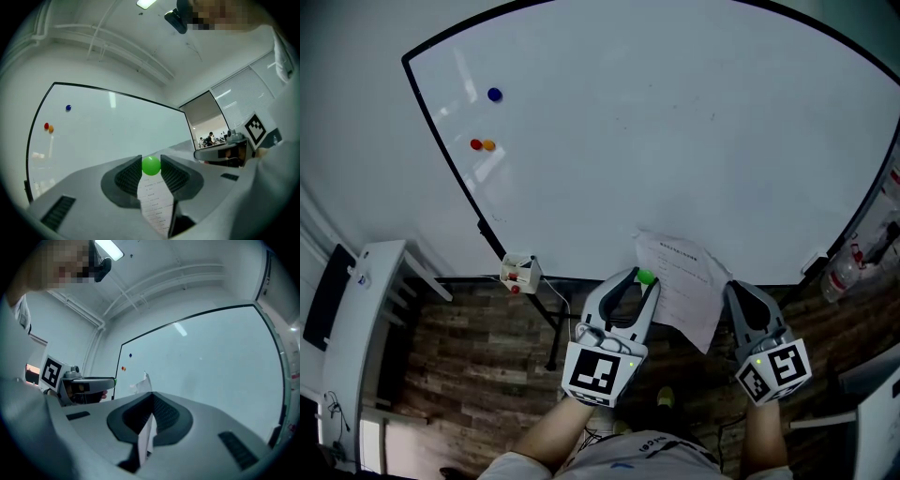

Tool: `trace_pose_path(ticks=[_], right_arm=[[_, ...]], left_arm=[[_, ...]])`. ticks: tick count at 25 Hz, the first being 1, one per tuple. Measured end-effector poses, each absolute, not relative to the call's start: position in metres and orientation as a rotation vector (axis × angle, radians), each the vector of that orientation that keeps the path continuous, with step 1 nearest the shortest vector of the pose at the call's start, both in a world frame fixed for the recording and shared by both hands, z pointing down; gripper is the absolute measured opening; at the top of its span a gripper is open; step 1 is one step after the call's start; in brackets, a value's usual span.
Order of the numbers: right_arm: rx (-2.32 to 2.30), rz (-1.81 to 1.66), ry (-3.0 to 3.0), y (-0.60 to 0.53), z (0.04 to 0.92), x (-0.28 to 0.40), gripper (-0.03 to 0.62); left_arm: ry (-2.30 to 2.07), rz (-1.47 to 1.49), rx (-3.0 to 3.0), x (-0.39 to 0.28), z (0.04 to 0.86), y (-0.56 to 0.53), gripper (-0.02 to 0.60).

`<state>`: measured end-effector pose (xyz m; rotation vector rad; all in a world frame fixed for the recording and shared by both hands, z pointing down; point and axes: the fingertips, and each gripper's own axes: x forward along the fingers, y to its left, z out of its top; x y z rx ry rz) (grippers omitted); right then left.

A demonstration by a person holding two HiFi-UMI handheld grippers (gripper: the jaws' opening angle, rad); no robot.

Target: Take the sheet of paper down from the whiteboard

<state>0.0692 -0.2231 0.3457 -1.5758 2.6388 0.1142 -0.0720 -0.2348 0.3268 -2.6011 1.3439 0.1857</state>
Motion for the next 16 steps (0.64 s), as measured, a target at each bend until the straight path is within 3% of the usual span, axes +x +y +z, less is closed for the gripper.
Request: trace_pose_path(ticks=[16], right_arm=[[-1.558,0.141,2.677,-0.221,0.34,0.058,0.012]], left_arm=[[1.374,0.153,-2.601,-0.08,0.328,-0.233,0.13]])
